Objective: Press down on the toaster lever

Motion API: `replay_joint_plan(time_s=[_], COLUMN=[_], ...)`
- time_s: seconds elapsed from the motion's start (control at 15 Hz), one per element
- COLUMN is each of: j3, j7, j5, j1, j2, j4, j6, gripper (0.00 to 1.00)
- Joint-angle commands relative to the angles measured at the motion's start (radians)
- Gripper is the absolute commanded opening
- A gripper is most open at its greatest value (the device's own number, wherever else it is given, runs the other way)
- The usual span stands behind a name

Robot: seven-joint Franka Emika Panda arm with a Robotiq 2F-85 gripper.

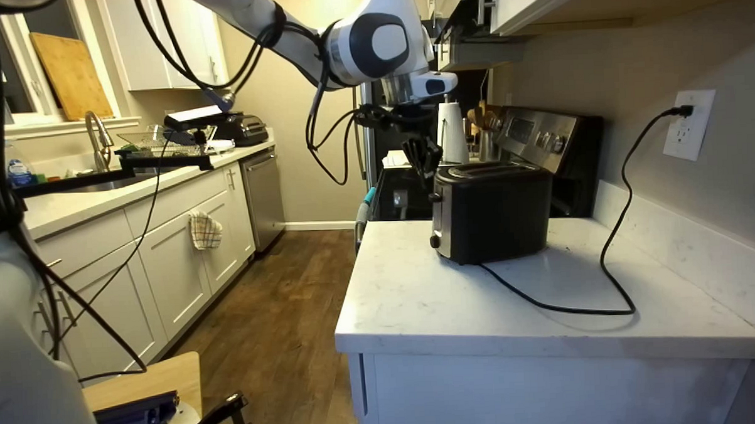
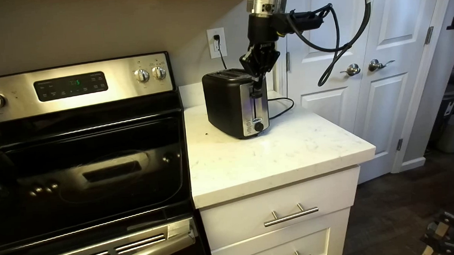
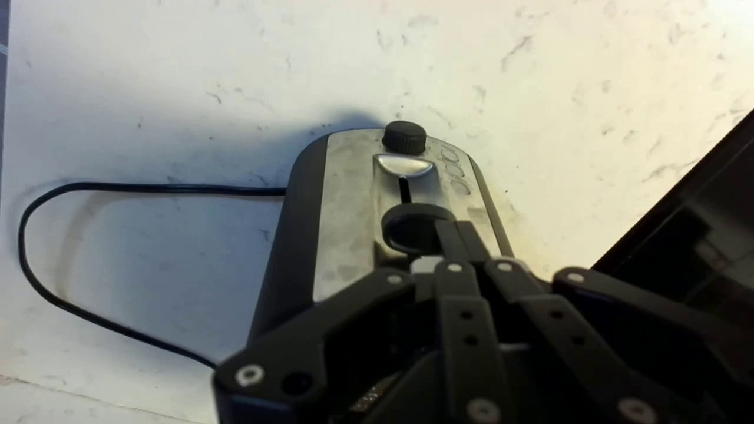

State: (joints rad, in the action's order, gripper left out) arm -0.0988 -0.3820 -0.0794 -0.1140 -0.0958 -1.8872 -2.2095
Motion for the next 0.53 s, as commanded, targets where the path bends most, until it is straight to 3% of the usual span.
replay_joint_plan(time_s=[0.0,0.47], j3=[0.008,0.014], j7=[-0.006,0.001], j5=[0.012,0.001], j1=[-0.002,-0.005], j2=[-0.007,-0.021], j4=[-0.007,0.002], j6=[-0.003,0.003], gripper=[0.00,0.01])
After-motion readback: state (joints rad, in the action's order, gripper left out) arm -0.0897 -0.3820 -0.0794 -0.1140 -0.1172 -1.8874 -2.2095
